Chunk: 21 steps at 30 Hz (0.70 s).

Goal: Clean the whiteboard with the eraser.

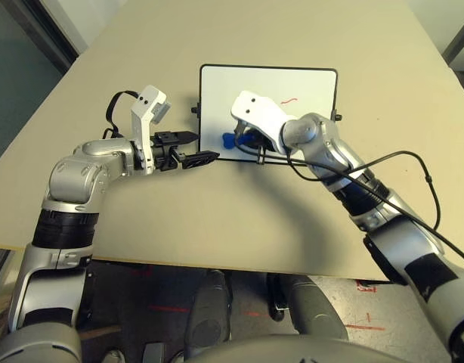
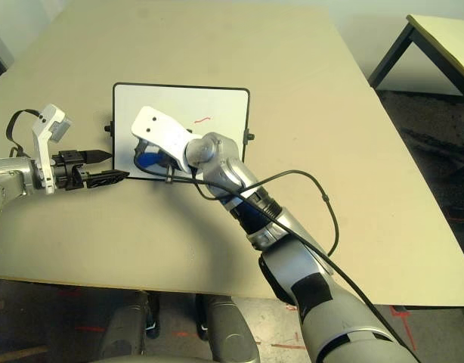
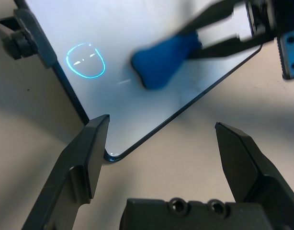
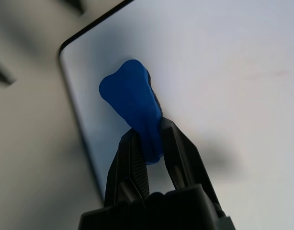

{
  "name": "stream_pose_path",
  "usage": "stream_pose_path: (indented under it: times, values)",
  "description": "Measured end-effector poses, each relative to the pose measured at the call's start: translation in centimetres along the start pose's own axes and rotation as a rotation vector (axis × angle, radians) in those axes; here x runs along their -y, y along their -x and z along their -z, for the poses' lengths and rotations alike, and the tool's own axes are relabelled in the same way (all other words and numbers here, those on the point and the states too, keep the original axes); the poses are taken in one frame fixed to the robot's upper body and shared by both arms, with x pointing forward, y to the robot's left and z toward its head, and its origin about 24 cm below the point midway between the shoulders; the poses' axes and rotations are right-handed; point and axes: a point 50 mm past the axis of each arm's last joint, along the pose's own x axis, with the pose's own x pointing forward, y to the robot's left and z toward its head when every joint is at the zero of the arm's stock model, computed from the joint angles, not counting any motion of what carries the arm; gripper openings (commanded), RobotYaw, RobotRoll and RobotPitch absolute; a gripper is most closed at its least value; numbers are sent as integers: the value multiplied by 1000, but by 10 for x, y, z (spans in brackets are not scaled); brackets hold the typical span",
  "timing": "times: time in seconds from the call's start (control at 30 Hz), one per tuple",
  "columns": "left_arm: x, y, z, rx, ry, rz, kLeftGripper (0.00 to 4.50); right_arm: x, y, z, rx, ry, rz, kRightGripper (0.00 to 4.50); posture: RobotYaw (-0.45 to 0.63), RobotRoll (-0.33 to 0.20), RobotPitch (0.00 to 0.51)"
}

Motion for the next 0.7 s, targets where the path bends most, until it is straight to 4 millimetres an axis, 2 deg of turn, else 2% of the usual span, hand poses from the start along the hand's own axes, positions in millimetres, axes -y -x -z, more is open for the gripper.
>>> stream_pose_path:
  times: [0.2, 0.4, 0.53, 0.7]
  values:
    - [0, 0, 0, 1, 0, 0, 4500, -2, 2, 2, -3, 0, -17, 563, -34, 0, 173]
    - [0, 0, 0, 1, 1, 0, 4500, -14, 5, 10, -33, 10, -92, 563, -36, 0, 172]
    - [0, 0, 0, 1, 1, 0, 4500, -13, 4, 11, -40, 9, -90, 563, -38, 0, 169]
    - [0, 0, -1, 2, 0, 1, 4500, -1, 2, 8, -42, 7, -39, 563, -43, 0, 164]
